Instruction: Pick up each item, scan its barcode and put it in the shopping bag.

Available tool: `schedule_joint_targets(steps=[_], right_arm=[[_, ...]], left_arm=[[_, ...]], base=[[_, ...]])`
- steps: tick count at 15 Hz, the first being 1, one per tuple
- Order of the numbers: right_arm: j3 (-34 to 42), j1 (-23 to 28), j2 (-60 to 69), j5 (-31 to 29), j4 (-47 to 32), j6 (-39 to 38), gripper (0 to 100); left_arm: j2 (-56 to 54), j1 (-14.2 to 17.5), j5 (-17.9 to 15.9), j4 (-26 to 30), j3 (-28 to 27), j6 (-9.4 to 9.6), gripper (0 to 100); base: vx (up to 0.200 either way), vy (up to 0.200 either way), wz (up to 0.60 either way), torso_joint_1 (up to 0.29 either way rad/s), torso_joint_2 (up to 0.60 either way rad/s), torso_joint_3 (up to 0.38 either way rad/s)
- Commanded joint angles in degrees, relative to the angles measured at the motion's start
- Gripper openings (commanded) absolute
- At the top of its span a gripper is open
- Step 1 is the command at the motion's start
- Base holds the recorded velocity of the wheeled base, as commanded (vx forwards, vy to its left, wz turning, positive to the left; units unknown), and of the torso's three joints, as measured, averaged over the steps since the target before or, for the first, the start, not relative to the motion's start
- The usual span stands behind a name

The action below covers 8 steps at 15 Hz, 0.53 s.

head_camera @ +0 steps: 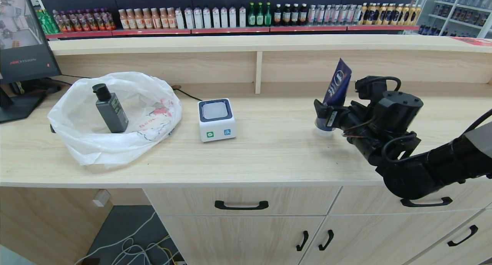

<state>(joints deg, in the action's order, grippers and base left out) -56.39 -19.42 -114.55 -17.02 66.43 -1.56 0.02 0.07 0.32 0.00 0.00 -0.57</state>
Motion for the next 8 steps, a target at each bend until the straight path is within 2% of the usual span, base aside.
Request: schedule_joint_targets(steps=[1, 4, 5, 8], right_arm=[[-0.21, 0.17, -0.58, -0.12, 0.11, -0.02, 100], [-0.56, 0.17, -1.55, -0.21, 0.37, 0.07, 100], [-0.74, 0.17, -1.81, -0.3, 0.37, 0.07, 0], [-0.82, 0.26, -1.99, -0.3, 0.46, 0.15, 0]], left_arm=[[-0.02, 0.01, 0.03, 0.0, 0.0, -0.04, 100], [-0.02, 0.01, 0.03, 0.0, 0.0, -0.04, 100], [-0.02, 0.01, 0.03, 0.0, 0.0, -0.04, 100], [-0.02, 0.01, 0.03, 0.0, 0.0, -0.04, 100]], base=[[0.0, 0.0, 0.0, 0.0, 0.0, 0.0], [0.0, 0.0, 0.0, 0.0, 0.0, 0.0], [0.0, 0.0, 0.0, 0.0, 0.0, 0.0], [0.0, 0.0, 0.0, 0.0, 0.0, 0.0]])
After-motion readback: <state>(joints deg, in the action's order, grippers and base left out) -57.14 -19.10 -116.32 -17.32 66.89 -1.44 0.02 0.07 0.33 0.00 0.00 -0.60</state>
